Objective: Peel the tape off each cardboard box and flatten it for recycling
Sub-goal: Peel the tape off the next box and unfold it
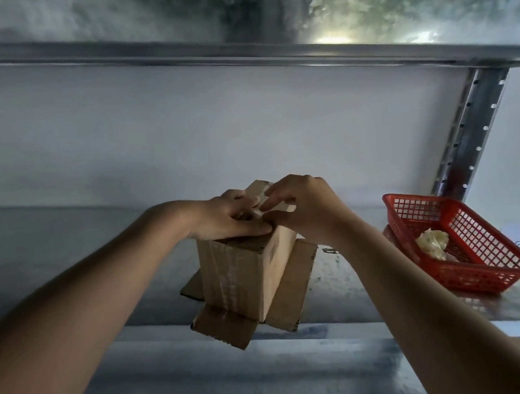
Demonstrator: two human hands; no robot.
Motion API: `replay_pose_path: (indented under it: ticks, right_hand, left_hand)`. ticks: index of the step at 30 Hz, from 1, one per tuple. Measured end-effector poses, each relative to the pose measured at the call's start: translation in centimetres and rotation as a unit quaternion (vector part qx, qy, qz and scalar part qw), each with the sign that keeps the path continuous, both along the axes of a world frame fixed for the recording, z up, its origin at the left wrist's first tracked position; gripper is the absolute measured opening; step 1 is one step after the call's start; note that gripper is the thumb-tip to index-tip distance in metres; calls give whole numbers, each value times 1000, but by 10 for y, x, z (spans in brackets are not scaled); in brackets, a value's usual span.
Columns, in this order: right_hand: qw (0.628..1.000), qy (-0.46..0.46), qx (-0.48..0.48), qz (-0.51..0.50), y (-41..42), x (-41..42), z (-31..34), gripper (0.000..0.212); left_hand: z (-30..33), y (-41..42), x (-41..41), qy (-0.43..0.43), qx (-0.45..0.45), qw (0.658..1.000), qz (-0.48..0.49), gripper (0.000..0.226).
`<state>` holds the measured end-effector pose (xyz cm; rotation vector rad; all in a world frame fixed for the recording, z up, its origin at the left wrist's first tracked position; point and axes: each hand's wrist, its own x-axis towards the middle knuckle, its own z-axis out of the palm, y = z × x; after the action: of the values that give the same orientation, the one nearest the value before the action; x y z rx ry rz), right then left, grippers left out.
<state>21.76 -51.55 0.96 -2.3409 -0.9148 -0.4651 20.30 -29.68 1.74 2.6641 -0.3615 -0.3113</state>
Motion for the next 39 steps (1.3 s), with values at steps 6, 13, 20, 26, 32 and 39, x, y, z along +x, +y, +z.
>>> replay_pose_path:
  ticks: [6,13,20,26,32,39]
  right_hand:
    - [986,154,-39,55,1,2,12,22]
    - [987,135,-57,65,-4,0,25,19]
    - [996,72,50,4,0,8,14,26]
    - [994,-17,72,-75,-3,14,4,12]
    - [995,-87,16,-56,5,11,2,15]
    - [999,17,46,6,12,10,3,18]
  left_hand:
    - [1,0,-4,-24,-20,999,-34,88]
    - [15,-8,-9,-76,51,996,6,118]
    - [1,-26,-13,-53,109,992,38,89]
    - [15,-11,-15,2,117,993,31,112]
    - [11,-8,-15,9,89,995,49,92]
    - [-5,-8,-19,-64,127,989,37,102]
